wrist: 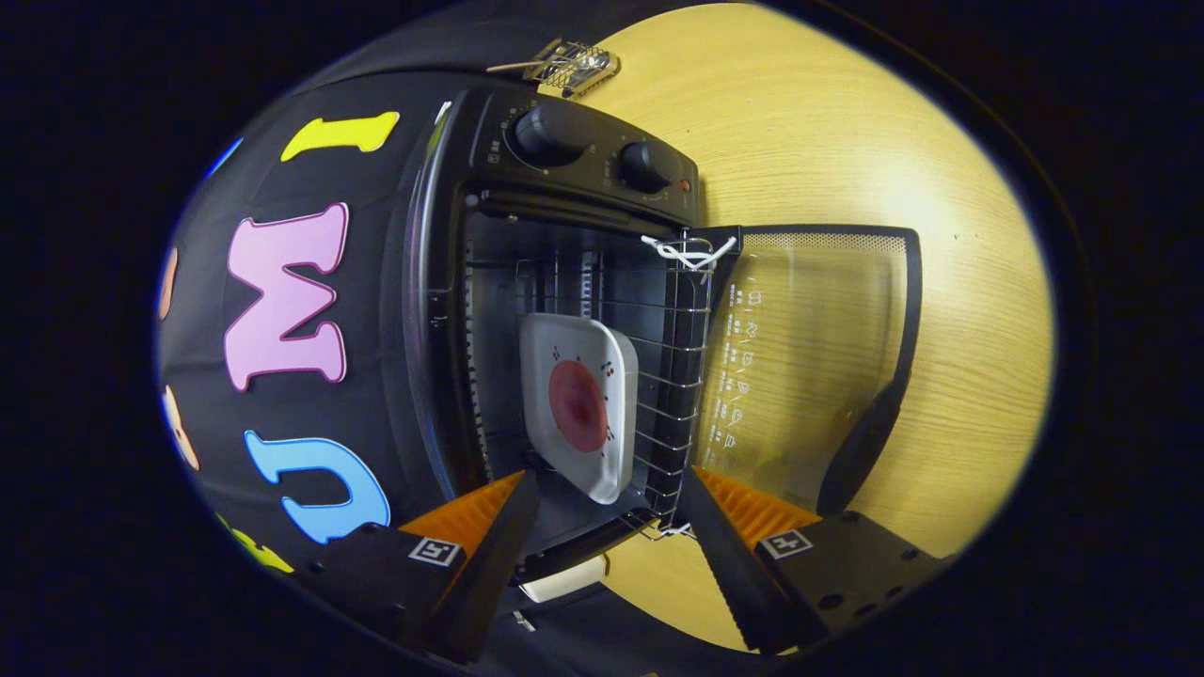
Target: Open the toaster oven, put the food inside, and close the toaster oven door.
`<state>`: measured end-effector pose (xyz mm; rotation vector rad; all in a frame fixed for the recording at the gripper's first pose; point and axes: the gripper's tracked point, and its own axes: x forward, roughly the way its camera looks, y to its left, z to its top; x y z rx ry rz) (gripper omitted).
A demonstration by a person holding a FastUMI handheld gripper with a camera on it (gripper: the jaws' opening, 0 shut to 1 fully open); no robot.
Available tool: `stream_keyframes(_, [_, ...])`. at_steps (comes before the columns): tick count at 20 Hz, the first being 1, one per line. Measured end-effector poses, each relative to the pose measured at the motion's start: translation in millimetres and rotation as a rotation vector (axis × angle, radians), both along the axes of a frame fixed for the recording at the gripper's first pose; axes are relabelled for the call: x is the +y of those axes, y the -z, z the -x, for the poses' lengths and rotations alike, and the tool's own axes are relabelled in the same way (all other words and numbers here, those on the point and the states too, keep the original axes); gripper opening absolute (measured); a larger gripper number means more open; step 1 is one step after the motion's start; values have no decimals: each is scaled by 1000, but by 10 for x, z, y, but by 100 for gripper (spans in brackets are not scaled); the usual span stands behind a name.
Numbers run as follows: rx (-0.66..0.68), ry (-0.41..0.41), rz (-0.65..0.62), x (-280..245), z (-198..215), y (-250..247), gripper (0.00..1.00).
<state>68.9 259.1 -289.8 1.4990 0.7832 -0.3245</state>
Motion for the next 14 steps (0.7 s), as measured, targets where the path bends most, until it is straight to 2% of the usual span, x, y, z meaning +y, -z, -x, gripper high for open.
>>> stream_keyframes(2, [-31, -35, -9, -8, 73, -110, 99])
stream_keyframes(4, [-68, -103, 16, -23, 193, -203, 99])
stream_keyframes(10, [-251, -383, 250, -111, 646, -461, 98])
stream_keyframes(14, [-277, -529, 415, -176, 971, -346, 98])
